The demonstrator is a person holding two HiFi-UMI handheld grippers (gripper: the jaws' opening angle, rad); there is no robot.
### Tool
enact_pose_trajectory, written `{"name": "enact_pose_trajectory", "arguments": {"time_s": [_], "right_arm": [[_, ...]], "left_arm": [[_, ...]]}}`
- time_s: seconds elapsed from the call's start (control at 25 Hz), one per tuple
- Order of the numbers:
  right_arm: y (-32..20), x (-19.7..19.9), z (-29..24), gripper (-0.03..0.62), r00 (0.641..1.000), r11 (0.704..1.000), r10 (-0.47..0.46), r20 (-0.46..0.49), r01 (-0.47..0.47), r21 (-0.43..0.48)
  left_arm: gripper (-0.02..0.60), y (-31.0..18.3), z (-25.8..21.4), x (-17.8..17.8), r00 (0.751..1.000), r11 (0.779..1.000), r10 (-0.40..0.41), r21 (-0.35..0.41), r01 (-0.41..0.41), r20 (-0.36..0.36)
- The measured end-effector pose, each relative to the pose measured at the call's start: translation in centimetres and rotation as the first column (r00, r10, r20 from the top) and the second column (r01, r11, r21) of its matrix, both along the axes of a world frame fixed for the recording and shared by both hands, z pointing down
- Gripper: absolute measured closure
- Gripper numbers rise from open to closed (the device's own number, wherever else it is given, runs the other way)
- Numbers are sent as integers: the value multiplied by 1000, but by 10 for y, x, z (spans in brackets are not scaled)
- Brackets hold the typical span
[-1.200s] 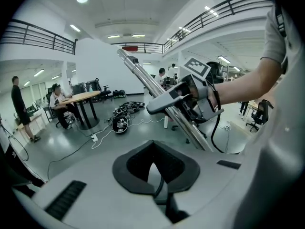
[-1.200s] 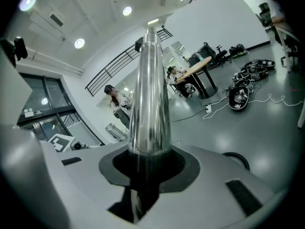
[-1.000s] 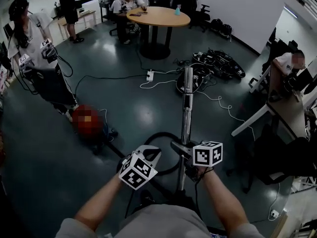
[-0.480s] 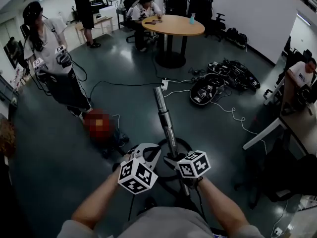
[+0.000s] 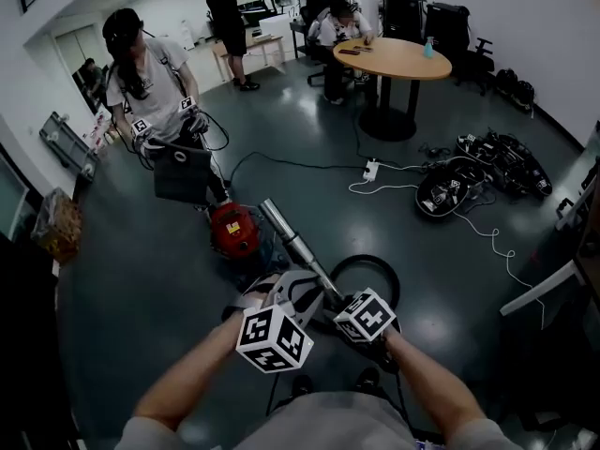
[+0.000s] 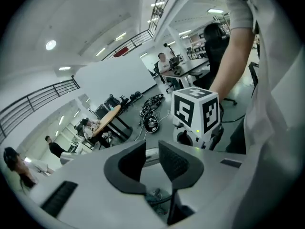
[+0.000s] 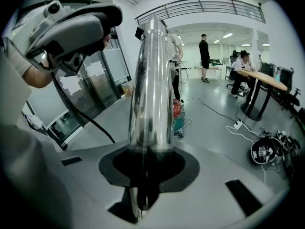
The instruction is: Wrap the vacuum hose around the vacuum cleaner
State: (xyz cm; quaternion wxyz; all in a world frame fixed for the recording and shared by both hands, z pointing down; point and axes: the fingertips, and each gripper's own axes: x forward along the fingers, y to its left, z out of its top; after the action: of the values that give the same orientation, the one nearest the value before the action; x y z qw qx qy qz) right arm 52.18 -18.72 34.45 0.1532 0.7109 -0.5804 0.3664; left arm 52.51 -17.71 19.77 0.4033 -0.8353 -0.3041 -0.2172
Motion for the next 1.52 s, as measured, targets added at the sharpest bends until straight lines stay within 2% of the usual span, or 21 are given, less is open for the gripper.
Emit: {"name": "enact_pose_trajectory", "arguments": {"time_s": [0.08,0.2,0.32,0.4,0.52,0.68,0.76,0.88,1.12,1.36,1.52], "right_arm": [[0,-1,3,494,997,997,-73,-33,72,-36],[2,-6,7,494,976,976,-204,-78,197,-92],[5,-8,7,494,941,943,-318,-114,301,-142],[6,-9,5,494,913,918,-383,-139,359,-169],[9,-8,3,494,864,875,-472,-176,435,-212],[16,-8,3,494,802,821,-560,-207,504,-269],[19,-11,3,494,775,797,-594,-218,530,-290],[22,-15,3,494,744,774,-627,-231,559,-298],[35,-9,1,494,723,756,-650,-234,580,-304],[50,1,12,494,734,759,-642,-222,567,-321],[55,5,18,494,752,767,-629,-195,562,-308]], "left_arm": [[471,1,0,2,1000,997,-4,82,5,-4],[449,3,-2,5,999,988,-18,151,14,27],[439,5,1,3,993,978,-23,207,-2,118],[409,8,9,-1,980,965,-19,259,-33,196],[298,17,27,-6,958,937,-10,339,-91,287],[295,19,49,-4,932,867,-25,471,-160,362],[295,18,60,-8,905,853,-47,489,-184,423],[295,18,76,-13,870,850,-81,489,-194,486],[295,22,94,-12,841,838,-114,506,-205,529],[296,23,118,-3,815,805,-151,548,-228,560],[298,19,134,0,793,823,-132,512,-247,594]]}}
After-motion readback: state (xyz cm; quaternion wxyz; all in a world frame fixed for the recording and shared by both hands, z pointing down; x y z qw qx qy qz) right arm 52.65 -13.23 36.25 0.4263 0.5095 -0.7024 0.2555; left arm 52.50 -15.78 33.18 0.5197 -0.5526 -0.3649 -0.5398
